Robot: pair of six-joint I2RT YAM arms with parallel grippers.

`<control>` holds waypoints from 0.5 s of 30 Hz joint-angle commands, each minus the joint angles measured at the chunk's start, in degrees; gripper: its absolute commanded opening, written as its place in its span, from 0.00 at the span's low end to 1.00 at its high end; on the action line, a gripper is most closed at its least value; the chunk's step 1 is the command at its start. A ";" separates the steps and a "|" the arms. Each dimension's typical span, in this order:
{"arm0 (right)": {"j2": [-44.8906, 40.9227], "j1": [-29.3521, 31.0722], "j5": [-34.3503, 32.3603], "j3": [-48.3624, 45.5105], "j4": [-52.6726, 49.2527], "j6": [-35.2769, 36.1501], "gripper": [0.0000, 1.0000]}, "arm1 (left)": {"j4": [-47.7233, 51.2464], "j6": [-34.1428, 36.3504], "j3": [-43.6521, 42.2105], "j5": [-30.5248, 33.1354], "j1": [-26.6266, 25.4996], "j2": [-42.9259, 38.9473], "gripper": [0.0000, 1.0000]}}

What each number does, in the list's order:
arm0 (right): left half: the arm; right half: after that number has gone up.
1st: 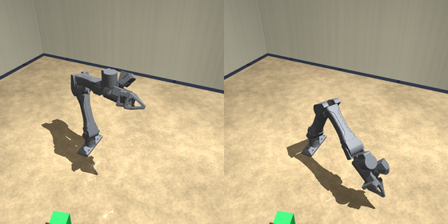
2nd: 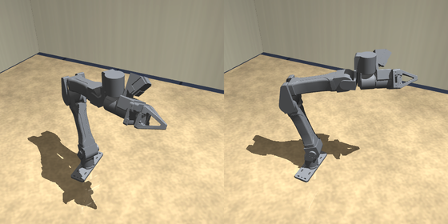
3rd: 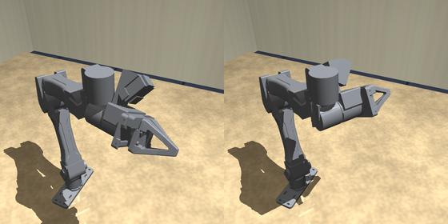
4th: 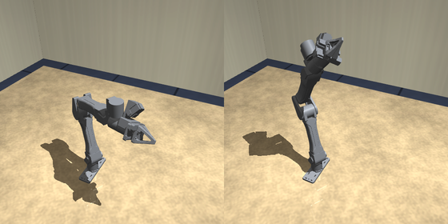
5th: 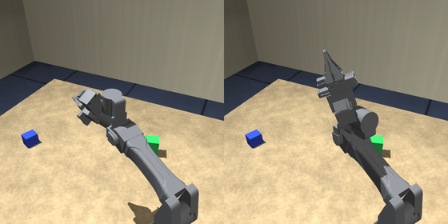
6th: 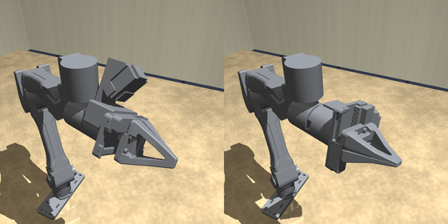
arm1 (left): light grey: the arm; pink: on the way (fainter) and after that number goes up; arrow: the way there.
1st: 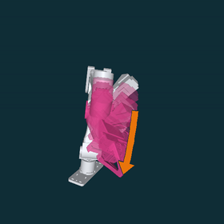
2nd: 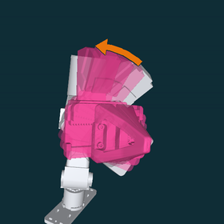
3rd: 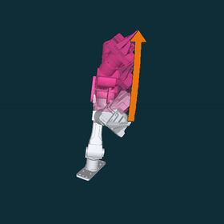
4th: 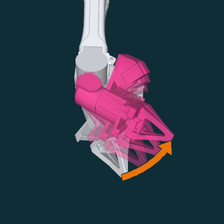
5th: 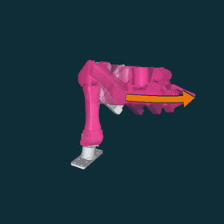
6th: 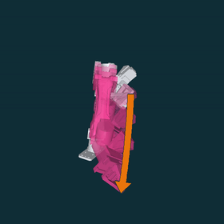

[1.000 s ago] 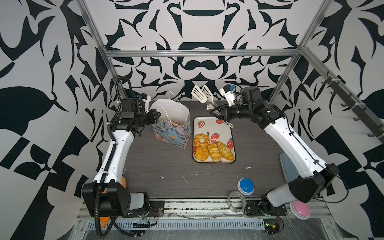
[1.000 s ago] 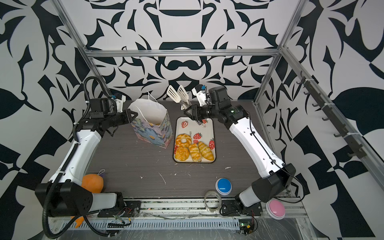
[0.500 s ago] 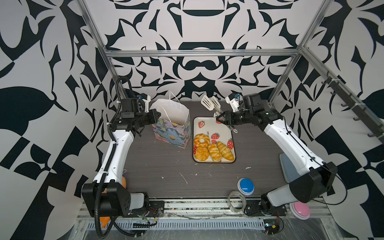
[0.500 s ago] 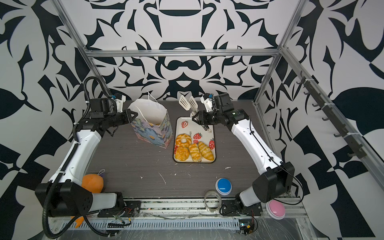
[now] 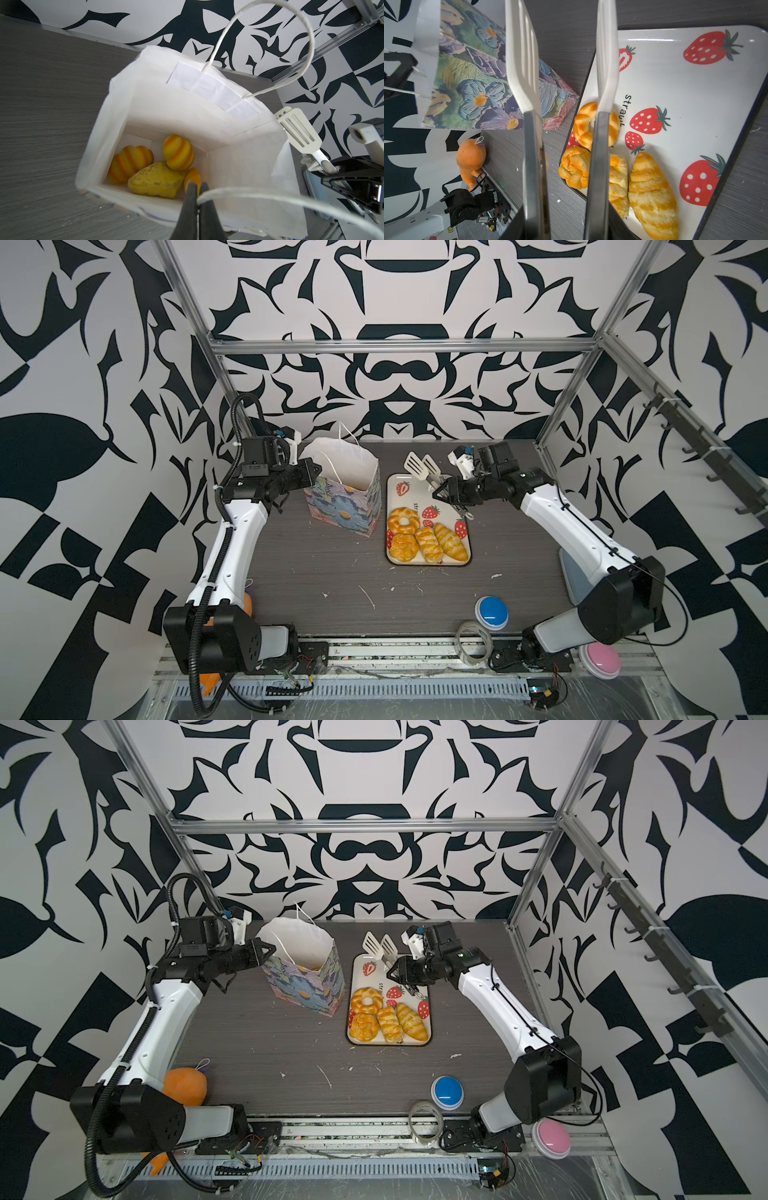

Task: Place the fake bread into the paper bag
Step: 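Withdraw the empty tongs with the right gripper back over the tray, then lower the tongs with the right gripper onto the ring-shaped bun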

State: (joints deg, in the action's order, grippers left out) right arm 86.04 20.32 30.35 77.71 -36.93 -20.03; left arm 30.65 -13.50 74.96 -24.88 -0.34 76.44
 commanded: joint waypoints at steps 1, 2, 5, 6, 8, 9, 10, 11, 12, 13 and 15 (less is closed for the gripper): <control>0.51 -0.28 1.56 -0.83 4.49 -0.94 0.47 | -0.15 -0.28 -0.95 -1.17 0.16 -0.66 0.02; 0.90 -0.23 1.65 -1.30 4.94 -1.15 0.47 | -0.07 -0.35 -0.95 -1.22 0.14 -0.62 0.02; 1.82 -0.27 1.95 -2.95 5.51 -1.48 0.46 | -0.15 -0.39 -0.95 -1.21 0.16 -0.61 0.02; 2.03 -0.27 2.17 -3.49 5.74 -1.44 0.46 | -0.15 -0.28 -0.95 -1.13 0.16 -0.52 0.01; 2.65 -0.28 2.49 -4.40 5.61 -1.65 0.46 | -0.16 -0.34 -0.95 -1.19 0.16 -0.43 0.01; 3.05 -0.19 2.90 -4.65 5.57 -1.64 0.46 | -0.22 -0.38 -0.95 -1.26 0.16 -0.33 0.02; 3.29 -0.19 3.27 -4.99 5.30 -1.63 0.46 | -0.17 -0.38 -0.95 -1.28 0.16 -0.33 0.02; 3.42 -0.19 3.49 -5.53 5.09 -1.65 0.46 | -0.23 -0.33 -0.95 -1.18 0.16 -0.36 0.02; 3.50 -0.19 3.49 -6.00 5.05 -1.63 0.46 | -0.24 -0.38 -0.95 -1.21 0.16 -0.40 0.02; 3.48 -0.10 3.50 -6.47 4.66 -1.54 0.46 | -0.24 -0.39 -0.95 -1.22 0.21 -0.35 0.01; 3.22 -0.02 3.25 -7.67 4.03 -1.31 0.46 | -0.20 -0.32 -1.00 -1.22 0.16 -0.33 0.02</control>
State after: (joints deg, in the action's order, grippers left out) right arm 90.83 20.32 31.90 70.67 -34.13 -21.50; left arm 30.65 -13.52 74.96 -24.97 -0.34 76.44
